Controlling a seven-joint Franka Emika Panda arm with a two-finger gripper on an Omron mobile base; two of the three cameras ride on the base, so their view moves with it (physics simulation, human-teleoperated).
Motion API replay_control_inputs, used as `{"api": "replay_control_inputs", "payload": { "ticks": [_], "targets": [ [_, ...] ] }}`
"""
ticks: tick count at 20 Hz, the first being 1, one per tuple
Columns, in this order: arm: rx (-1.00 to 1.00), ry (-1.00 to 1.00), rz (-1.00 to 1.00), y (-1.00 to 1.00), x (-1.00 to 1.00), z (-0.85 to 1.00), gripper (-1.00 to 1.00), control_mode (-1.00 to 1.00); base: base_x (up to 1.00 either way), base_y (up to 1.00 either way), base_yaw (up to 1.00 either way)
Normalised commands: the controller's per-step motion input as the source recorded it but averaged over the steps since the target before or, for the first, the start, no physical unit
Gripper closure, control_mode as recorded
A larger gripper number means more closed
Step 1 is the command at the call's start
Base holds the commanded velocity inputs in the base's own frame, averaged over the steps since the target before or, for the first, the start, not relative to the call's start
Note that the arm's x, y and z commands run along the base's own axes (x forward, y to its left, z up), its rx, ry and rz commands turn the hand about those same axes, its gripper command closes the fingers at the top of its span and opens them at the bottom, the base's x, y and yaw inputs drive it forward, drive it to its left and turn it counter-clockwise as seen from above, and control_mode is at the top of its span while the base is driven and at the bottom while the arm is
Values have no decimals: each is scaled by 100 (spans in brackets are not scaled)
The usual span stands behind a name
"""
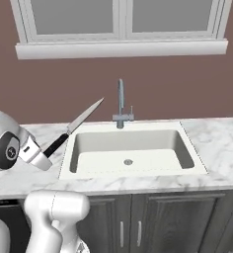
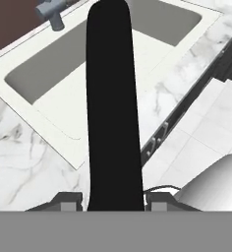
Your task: Move the cutting board and knife to the sink. Then move spray from the cabinet to the counter.
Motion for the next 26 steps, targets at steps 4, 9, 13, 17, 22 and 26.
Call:
{"api": "replay_control_inputs", "payload": {
  "ticks": [4,9,13,17,22,26],
  "targets": [
    [0,0,0,0,0,0,100,100,-6,-89,3],
    [0,0,0,0,0,0,100,100,-24,-78,3],
    [0,0,0,0,0,0,100,100,6,-48,4],
    [0,0,0,0,0,0,100,100,27,-51,12],
    [0,0,0,0,0,0,100,100,9,-96,16],
    [0,0,0,0,0,0,100,100,15,-30,5]
  ]
}}
